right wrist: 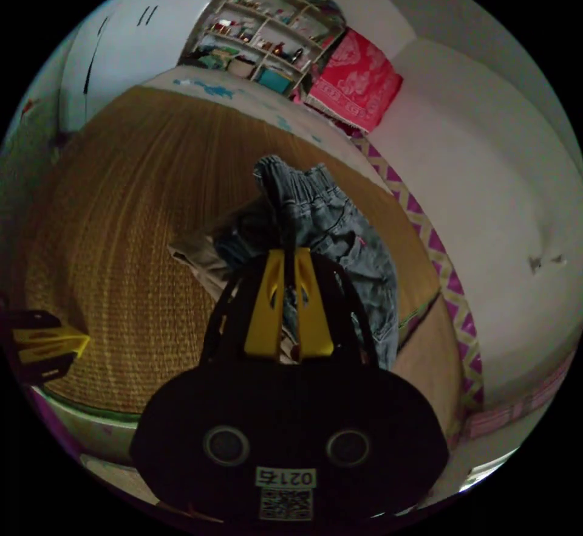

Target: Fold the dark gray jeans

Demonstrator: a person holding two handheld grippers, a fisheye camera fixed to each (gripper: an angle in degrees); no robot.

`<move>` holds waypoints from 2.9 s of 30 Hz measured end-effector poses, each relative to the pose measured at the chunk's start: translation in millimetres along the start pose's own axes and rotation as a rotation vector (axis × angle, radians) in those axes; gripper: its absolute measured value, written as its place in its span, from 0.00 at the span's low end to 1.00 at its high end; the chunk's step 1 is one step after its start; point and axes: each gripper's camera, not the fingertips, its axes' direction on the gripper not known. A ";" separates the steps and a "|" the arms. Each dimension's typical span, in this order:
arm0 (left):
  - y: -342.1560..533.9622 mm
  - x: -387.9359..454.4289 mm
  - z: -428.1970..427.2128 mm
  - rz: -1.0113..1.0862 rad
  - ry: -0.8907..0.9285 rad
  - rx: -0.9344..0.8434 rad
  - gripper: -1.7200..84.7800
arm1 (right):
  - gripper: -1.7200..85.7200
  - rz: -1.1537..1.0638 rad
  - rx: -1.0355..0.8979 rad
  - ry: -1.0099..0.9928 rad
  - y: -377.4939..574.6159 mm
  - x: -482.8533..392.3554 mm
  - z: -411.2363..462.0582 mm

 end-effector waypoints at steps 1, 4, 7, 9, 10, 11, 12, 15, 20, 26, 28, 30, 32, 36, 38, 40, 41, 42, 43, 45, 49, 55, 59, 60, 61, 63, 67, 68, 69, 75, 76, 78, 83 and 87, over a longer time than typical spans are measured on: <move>0.5 -3.0 -1.9 -0.002 0.003 0.000 0.01 | 0.02 0.033 0.015 -0.014 0.6 9.2 -7.7; 2.9 -18.4 -12.0 -0.011 0.022 -0.001 0.01 | 0.01 0.171 0.077 -0.044 10.6 60.0 -52.8; 5.5 -35.3 -23.0 -0.023 0.051 -0.002 0.01 | 0.01 0.260 0.110 -0.018 35.0 111.2 -104.1; 8.5 -46.8 -35.6 -0.013 0.086 0.012 0.01 | 0.01 0.285 0.129 0.012 63.2 144.0 -149.9; 9.9 -48.5 -40.5 -0.004 0.112 0.025 0.01 | 0.01 0.292 0.136 0.013 71.0 150.8 -162.2; 14.6 -51.1 -51.8 0.012 0.202 0.057 0.01 | 0.01 0.287 0.144 0.021 85.8 160.1 -187.6; 20.7 -50.3 -64.5 0.035 0.327 0.082 0.01 | 0.01 0.257 0.141 0.033 99.5 161.9 -212.1; 38.8 -32.7 -95.3 0.113 0.587 0.087 0.03 | 0.01 0.144 0.102 0.025 135.5 136.9 -272.3; 91.5 -21.5 -131.8 0.186 0.984 0.070 0.10 | 0.02 -0.056 -0.078 -0.056 207.4 16.5 -317.7; 162.3 -55.8 -133.0 0.164 1.001 -0.068 0.15 | 0.06 -0.063 -0.277 -0.322 331.7 -134.6 -283.1; 174.3 -66.9 -133.9 0.141 0.958 -0.078 0.15 | 0.07 -0.024 -0.201 -0.196 352.9 -142.8 -304.7; 181.0 -75.3 -140.1 0.125 0.910 -0.068 0.15 | 0.10 0.055 -0.075 -0.178 372.1 -136.0 -337.4; 181.8 -76.5 -145.4 0.119 0.870 -0.051 0.14 | 0.13 0.070 -0.045 -0.216 380.1 -134.0 -344.5; 178.3 -69.7 -146.5 0.110 0.791 -0.033 0.14 | 0.15 0.033 -0.104 -0.198 395.2 -144.2 -311.9; 176.7 -65.4 -142.4 0.104 0.768 -0.039 0.14 | 0.12 0.044 -0.139 -0.187 407.8 -143.5 -292.7; 174.9 -60.6 -137.0 0.095 0.756 -0.049 0.14 | 0.10 0.075 -0.141 -0.201 425.7 -134.8 -284.8; 172.6 -55.7 -133.2 0.096 0.764 -0.054 0.14 | 0.09 0.143 -0.112 -0.244 440.0 -119.5 -288.9; 168.6 -48.9 -128.8 0.101 0.767 -0.067 0.14 | 0.08 0.235 -0.066 -0.296 457.5 -97.1 -298.3; 166.2 -45.1 -126.7 0.103 0.769 -0.072 0.14 | 0.08 0.286 -0.036 -0.316 467.8 -83.8 -304.8; 154.3 -27.7 -115.4 0.113 0.755 -0.096 0.15 | 0.08 0.482 0.093 -0.358 516.9 -26.9 -334.7; 141.2 -3.4 -90.5 0.125 0.695 -0.191 0.16 | 0.08 0.631 0.185 -0.307 592.8 38.1 -374.6; 136.5 25.6 -79.2 0.193 0.598 -0.223 0.07 | 0.08 0.769 0.250 -0.272 716.7 101.2 -419.1; 129.6 35.3 -76.5 0.244 0.634 -0.203 0.02 | 0.08 0.883 0.297 -0.283 806.5 141.4 -443.7; 122.7 37.1 -77.3 0.259 0.655 -0.204 0.02 | 0.08 0.928 0.311 -0.283 836.0 154.2 -453.3; 118.0 37.7 -78.0 0.260 0.667 -0.203 0.02 | 0.08 0.950 0.320 -0.281 851.6 160.8 -459.0; 93.0 44.7 -84.7 0.291 0.685 -0.189 0.01 | 0.08 1.055 0.349 -0.259 920.1 187.4 -487.0; 50.1 61.5 -92.8 0.361 0.625 -0.155 0.01 | 0.07 1.212 0.356 -0.245 1034.7 215.1 -526.4; 38.8 66.3 -88.7 0.387 0.618 -0.168 0.01 | 0.07 1.265 0.374 -0.252 1075.2 214.7 -536.0; 31.2 69.2 -78.3 0.403 0.611 -0.202 0.02 | 0.07 1.320 0.389 -0.254 1114.9 208.2 -541.7; 43.5 57.7 1.7 0.317 0.724 -0.370 0.02 | 0.07 1.681 0.257 -0.371 1300.1 129.0 -491.2; 43.9 53.2 2.6 0.289 0.757 -0.368 0.02 | 0.07 1.711 0.288 -0.390 1313.9 119.8 -489.8; 46.7 39.6 -5.3 0.234 0.812 -0.315 0.02 | 0.07 1.738 0.406 -0.449 1347.2 98.5 -494.7; 61.9 47.1 -60.1 0.314 0.700 -0.080 0.01 | 0.07 1.673 0.350 -0.370 1355.1 81.4 -513.3; 93.8 133.9 -86.3 0.614 0.658 -0.031 0.04 | 0.09 1.654 0.325 -0.338 1362.6 64.2 -525.4</move>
